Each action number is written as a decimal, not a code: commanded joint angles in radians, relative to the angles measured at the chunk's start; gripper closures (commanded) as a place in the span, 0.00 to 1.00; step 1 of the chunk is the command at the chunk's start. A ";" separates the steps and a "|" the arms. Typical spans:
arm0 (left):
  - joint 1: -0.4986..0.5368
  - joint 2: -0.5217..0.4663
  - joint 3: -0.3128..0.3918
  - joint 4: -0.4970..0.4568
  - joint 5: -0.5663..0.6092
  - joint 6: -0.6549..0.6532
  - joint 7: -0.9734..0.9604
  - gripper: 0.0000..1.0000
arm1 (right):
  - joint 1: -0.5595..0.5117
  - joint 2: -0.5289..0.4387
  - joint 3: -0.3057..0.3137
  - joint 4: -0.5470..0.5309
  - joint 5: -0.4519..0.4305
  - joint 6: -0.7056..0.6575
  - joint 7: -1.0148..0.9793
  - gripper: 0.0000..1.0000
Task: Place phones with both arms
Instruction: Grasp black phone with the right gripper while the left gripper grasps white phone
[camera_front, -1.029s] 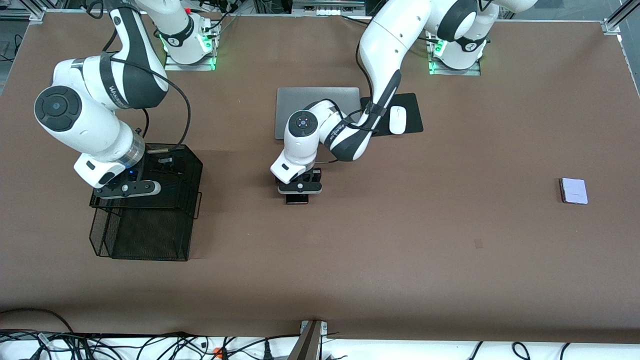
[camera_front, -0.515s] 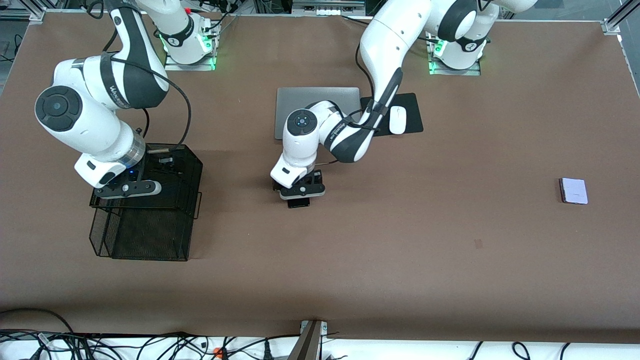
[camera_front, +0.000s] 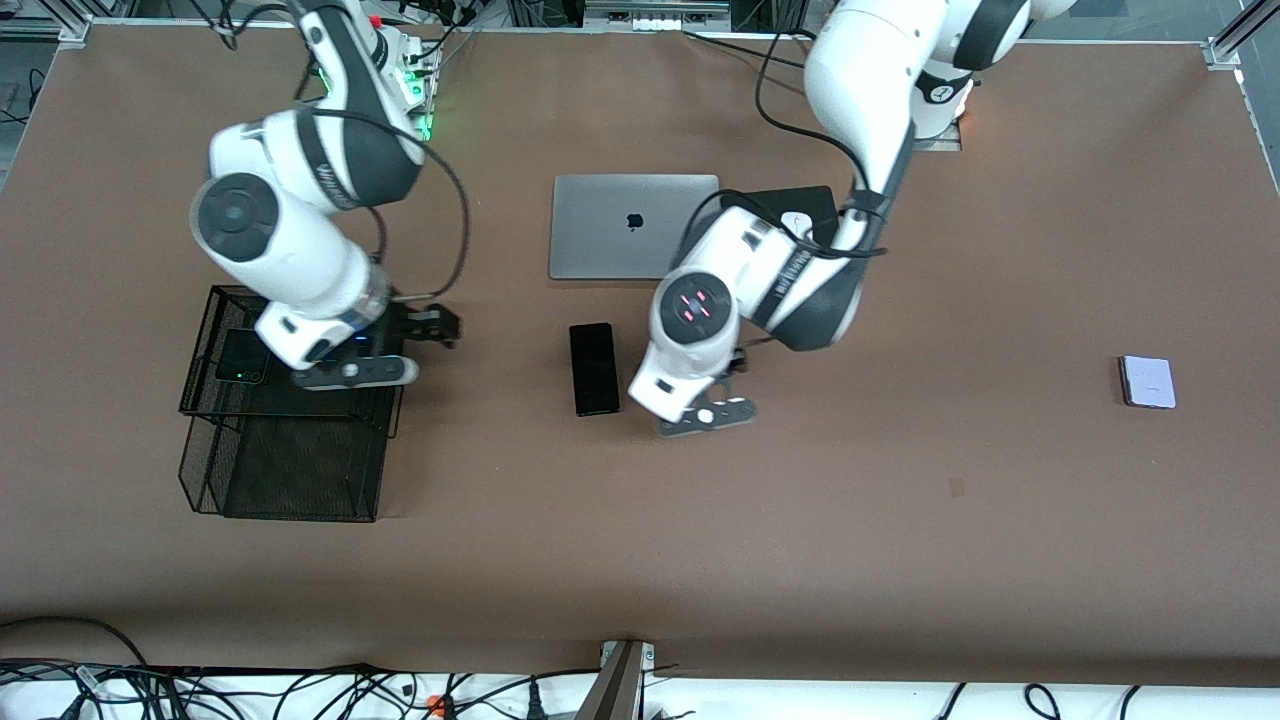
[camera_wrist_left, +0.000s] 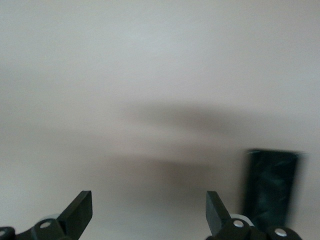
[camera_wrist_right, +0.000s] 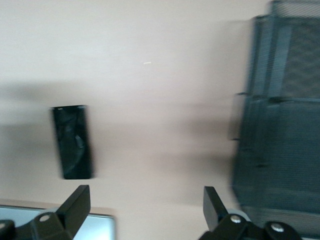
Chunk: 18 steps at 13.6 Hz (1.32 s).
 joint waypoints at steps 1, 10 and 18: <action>0.082 -0.110 -0.008 -0.206 0.023 -0.056 0.204 0.00 | 0.034 0.121 0.028 0.099 0.102 -0.001 0.076 0.00; 0.499 -0.282 -0.008 -0.544 0.327 0.094 0.848 0.00 | 0.189 0.377 0.057 0.148 -0.023 0.304 0.064 0.00; 0.921 -0.316 -0.017 -0.625 0.347 0.409 1.349 0.00 | 0.213 0.468 0.057 0.142 -0.030 0.396 0.050 0.00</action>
